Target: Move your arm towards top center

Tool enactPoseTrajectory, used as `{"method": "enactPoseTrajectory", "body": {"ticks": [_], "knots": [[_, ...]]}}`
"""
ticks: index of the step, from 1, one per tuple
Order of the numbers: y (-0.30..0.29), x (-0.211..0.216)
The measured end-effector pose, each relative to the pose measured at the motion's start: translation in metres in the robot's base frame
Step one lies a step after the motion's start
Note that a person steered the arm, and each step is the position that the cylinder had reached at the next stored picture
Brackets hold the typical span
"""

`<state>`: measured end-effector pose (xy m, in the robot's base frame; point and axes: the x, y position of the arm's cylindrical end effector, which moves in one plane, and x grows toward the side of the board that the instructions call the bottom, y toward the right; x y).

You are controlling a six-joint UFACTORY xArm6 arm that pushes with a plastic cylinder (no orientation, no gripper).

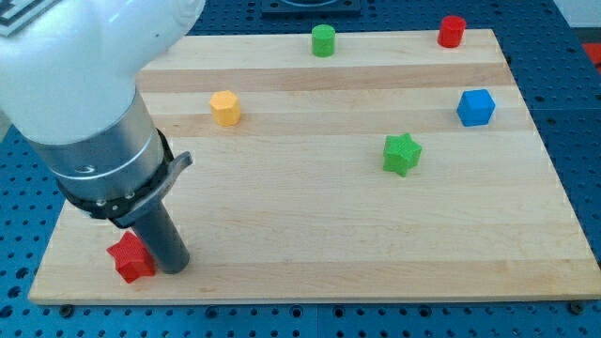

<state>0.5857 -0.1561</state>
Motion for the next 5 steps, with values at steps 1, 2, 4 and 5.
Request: {"method": "enactPoseTrajectory", "body": {"ticks": [1,2,4,5], "knots": [[-0.02,-0.002],[-0.046,-0.002],[-0.073,-0.003],[-0.038,-0.003]]}}
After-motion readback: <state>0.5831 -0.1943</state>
